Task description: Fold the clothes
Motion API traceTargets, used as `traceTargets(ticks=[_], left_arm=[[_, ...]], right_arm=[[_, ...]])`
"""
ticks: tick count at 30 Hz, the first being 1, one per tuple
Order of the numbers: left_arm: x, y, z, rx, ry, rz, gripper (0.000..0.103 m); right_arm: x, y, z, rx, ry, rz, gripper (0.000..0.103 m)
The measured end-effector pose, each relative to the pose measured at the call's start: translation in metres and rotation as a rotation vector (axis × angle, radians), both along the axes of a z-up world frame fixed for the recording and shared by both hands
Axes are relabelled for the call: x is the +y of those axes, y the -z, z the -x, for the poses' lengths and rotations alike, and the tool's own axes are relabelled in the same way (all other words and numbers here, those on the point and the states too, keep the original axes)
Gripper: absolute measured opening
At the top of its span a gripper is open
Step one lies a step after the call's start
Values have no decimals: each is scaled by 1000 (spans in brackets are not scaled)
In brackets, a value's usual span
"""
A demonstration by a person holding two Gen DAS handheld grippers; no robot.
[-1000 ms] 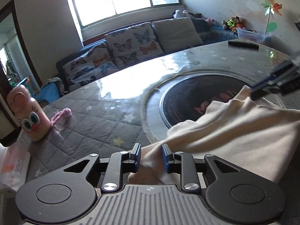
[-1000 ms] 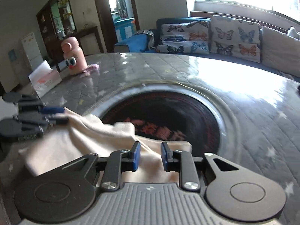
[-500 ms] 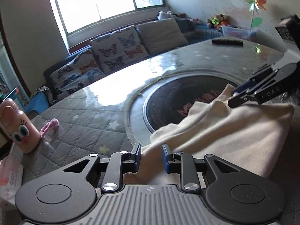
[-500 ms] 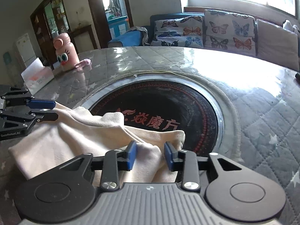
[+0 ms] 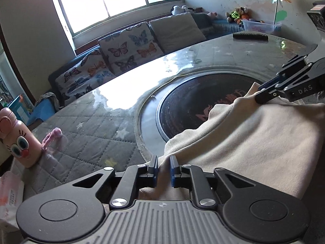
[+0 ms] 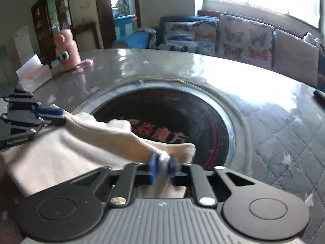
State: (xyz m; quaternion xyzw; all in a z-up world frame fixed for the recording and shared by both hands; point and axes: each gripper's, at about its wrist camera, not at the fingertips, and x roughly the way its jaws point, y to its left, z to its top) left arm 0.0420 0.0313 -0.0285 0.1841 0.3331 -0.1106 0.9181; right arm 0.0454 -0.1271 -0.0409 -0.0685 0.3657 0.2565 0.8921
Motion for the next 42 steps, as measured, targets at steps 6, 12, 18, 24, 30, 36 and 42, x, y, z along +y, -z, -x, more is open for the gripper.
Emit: traceTargets(ticks=[6,12,18,24,30,36,42], left_arm=[[-3,-10,-2,-10,6,13,16],[-10,-16,0,-10,32,25,16],[-10,-21,4,-5,51,45,16],[-19,-6,-10,43,45,46,16],[-19,-1,-18,62,28,46,16],[-17,-6,-14,49,20,50,16],[-10,-25,15,-6,22,76,16]], right_arm=[[12,-19,4,-30,-66,-44,21],[45,-6,-6,19,-143,-30,20],[53,1,-17,30,-107,-5,19],[50,1,-13,8,-117,15,20],[53,-13,-1,-20,-159,-10,21],[64,-1,-5,16,-166,19,21],[58,-18,23,-17,-219,4,23]])
